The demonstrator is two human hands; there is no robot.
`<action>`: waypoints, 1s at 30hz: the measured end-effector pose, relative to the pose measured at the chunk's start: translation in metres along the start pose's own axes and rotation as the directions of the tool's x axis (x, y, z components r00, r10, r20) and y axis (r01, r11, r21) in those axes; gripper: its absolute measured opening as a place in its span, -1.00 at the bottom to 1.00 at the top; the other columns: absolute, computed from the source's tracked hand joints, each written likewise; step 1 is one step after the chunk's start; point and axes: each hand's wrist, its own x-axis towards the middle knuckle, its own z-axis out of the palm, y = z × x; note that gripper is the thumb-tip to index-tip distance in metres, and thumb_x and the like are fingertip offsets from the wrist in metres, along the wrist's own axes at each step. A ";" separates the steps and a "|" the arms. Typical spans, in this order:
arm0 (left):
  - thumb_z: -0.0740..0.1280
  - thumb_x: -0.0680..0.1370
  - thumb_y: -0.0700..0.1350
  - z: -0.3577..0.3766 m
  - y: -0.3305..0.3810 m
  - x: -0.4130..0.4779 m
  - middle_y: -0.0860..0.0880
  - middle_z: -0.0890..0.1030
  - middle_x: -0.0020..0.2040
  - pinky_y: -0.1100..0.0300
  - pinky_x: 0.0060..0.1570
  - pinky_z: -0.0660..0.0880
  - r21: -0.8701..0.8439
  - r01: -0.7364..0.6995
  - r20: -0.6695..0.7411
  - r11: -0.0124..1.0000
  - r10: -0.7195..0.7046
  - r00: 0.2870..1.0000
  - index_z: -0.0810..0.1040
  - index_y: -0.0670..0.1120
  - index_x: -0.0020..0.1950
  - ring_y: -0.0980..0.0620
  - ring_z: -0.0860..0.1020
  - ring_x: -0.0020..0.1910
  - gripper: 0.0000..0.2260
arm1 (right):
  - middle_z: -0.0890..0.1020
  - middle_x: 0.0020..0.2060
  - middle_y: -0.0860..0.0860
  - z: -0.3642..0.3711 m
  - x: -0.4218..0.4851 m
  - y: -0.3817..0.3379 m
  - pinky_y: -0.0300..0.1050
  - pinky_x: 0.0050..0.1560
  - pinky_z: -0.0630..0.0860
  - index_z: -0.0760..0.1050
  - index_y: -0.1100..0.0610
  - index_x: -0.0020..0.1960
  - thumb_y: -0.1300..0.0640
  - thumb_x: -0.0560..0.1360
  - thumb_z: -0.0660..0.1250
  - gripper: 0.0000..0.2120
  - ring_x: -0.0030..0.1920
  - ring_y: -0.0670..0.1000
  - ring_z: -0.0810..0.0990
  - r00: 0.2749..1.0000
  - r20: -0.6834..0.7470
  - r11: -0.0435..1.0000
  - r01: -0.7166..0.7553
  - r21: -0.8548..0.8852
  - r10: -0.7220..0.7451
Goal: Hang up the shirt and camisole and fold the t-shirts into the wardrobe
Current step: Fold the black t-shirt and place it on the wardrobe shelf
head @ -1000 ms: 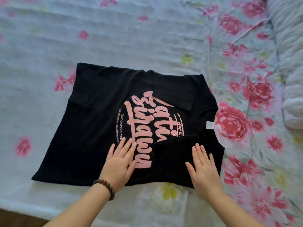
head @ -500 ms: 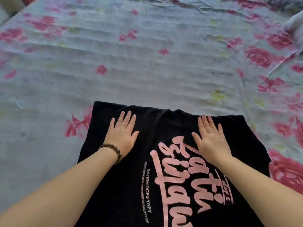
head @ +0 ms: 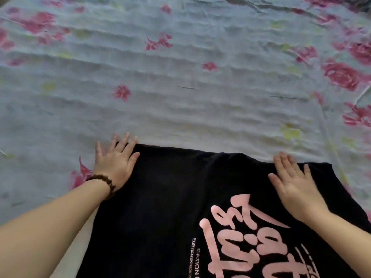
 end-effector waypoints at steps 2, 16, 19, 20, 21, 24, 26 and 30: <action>0.04 0.64 0.05 -0.010 0.002 0.011 0.06 0.21 0.53 -0.26 0.41 -0.19 -0.092 0.004 -0.053 0.996 -0.009 0.999 0.25 0.10 0.49 0.00 0.03 0.54 -0.60 | 0.02 0.54 -0.01 -0.017 0.014 0.013 0.00 0.49 -0.13 0.02 0.02 0.54 -0.11 0.62 0.01 -0.46 0.54 0.00 -0.05 0.995 -0.094 0.996 0.000 0.094 0.009; 0.38 0.52 -0.01 -0.029 0.046 0.048 -0.04 0.62 -0.04 0.06 0.15 0.37 -0.271 -0.077 0.064 0.959 0.098 0.993 0.56 -0.02 -0.03 -0.12 0.55 0.04 -0.89 | 0.51 -0.28 -0.02 -0.047 0.066 0.038 -0.05 -0.20 0.38 0.39 0.04 -0.26 -0.03 0.48 0.38 -0.75 -0.18 0.09 0.48 0.982 0.190 1.000 0.020 -0.003 -0.019; 0.40 0.51 -0.02 -0.032 0.043 0.043 0.00 0.56 -0.15 0.05 0.09 0.41 -0.283 -0.070 0.040 0.957 0.085 0.996 0.57 -0.04 -0.06 -0.11 0.54 -0.04 -0.88 | 0.51 -0.29 0.02 -0.045 0.063 0.044 -0.06 -0.23 0.36 0.38 0.05 -0.27 -0.06 0.48 0.37 -0.73 -0.19 0.11 0.48 0.987 0.162 1.000 0.001 0.013 -0.003; 0.40 0.51 -0.01 -0.032 0.045 0.042 0.02 0.55 -0.17 0.05 0.09 0.41 -0.282 -0.093 0.019 0.955 0.102 0.995 0.57 -0.03 -0.07 -0.08 0.53 -0.08 -0.88 | 0.52 -0.28 0.03 -0.045 0.062 0.044 -0.06 -0.20 0.39 0.40 0.05 -0.25 -0.07 0.47 0.38 -0.74 -0.18 0.11 0.48 0.988 0.155 1.000 0.003 0.024 -0.006; 0.40 0.51 0.00 -0.033 0.048 0.040 0.04 0.54 -0.17 0.04 0.09 0.42 -0.292 -0.116 0.003 0.949 0.123 0.992 0.58 -0.03 -0.06 -0.05 0.51 -0.11 -0.88 | 0.53 -0.25 0.02 -0.047 0.061 0.046 -0.06 -0.17 0.41 0.43 0.05 -0.22 -0.08 0.45 0.40 -0.75 -0.16 0.10 0.49 0.987 0.157 0.999 0.004 0.044 -0.011; 0.41 0.50 -0.04 -0.037 0.055 0.038 0.02 0.55 -0.14 0.09 0.04 0.44 -0.358 -0.153 0.024 0.921 0.172 0.985 0.60 -0.04 -0.03 -0.02 0.50 -0.10 -0.89 | 0.55 -0.15 0.01 -0.058 0.056 0.050 -0.09 -0.05 0.43 0.46 -0.01 -0.13 0.00 0.44 0.44 -0.84 -0.07 0.08 0.51 0.974 0.221 0.997 0.028 0.070 -0.043; 0.41 0.51 -0.10 -0.039 0.056 0.037 -0.03 0.57 -0.11 0.16 -0.05 0.40 -0.394 -0.148 0.035 0.907 0.175 0.984 0.61 -0.09 -0.01 -0.02 0.51 -0.10 -0.90 | 0.55 -0.16 0.01 -0.064 0.053 0.052 -0.10 -0.03 0.42 0.47 -0.03 -0.14 0.06 0.44 0.45 -0.85 -0.07 0.07 0.53 0.968 0.244 0.998 0.044 0.054 -0.057; 0.43 0.49 -0.13 -0.050 0.049 0.024 -0.03 0.56 -0.15 0.16 -0.08 0.37 -0.448 -0.155 -0.011 0.881 0.168 0.986 0.61 -0.11 -0.05 -0.03 0.51 -0.11 -0.91 | 0.53 -0.25 -0.05 -0.074 0.038 0.054 -0.09 -0.09 0.42 0.46 -0.05 -0.23 0.09 0.43 0.46 -0.82 -0.14 0.07 0.53 0.983 0.166 0.992 0.063 0.107 -0.081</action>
